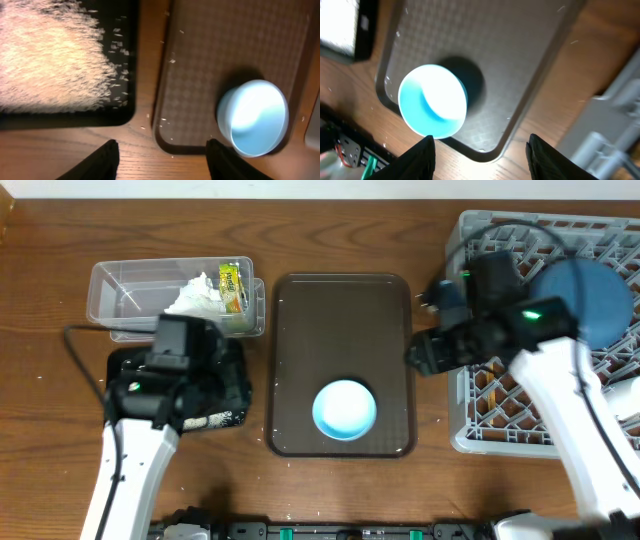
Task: Sort waste into correct bins and load items into the dishwasher rack
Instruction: 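Reach the right gripper to the bowl and grasp its rim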
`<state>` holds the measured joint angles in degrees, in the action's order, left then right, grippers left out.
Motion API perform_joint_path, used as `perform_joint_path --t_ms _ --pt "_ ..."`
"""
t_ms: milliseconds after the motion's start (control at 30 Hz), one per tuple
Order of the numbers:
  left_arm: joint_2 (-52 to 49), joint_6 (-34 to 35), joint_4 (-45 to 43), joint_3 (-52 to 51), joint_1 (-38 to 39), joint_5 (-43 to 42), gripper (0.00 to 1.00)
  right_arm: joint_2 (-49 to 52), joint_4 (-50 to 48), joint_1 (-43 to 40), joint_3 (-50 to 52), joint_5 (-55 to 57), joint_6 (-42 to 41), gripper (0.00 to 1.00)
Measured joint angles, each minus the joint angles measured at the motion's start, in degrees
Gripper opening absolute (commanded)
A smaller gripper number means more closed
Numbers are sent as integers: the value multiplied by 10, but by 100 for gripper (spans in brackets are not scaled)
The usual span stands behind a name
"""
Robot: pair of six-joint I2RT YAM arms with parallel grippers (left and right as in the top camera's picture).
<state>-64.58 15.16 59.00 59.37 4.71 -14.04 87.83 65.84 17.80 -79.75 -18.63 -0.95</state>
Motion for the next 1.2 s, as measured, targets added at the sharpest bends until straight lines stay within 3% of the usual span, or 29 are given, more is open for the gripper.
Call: perform_joint_path --t_ms 300,400,567,733,900,967,1100,1200 --pt "11 0 8 0 -28 9 62 160 -13 100 0 6 -51 49" --pt "10 0 8 0 -28 9 61 211 -18 129 0 12 -71 31" --pt "10 0 8 0 -28 9 62 269 -20 156 2 50 -104 12" --pt "10 0 8 0 -28 9 62 265 -20 153 3 89 -129 12" --pt "10 0 8 0 -28 9 62 223 -21 144 3 112 -134 18" --pt "10 0 8 0 -28 9 62 191 -23 143 3 117 -132 22" --pt "10 0 8 0 -28 9 62 120 -25 142 1 132 -120 41" --pt "10 0 8 0 -28 9 62 95 -26 139 -3 158 -116 44"
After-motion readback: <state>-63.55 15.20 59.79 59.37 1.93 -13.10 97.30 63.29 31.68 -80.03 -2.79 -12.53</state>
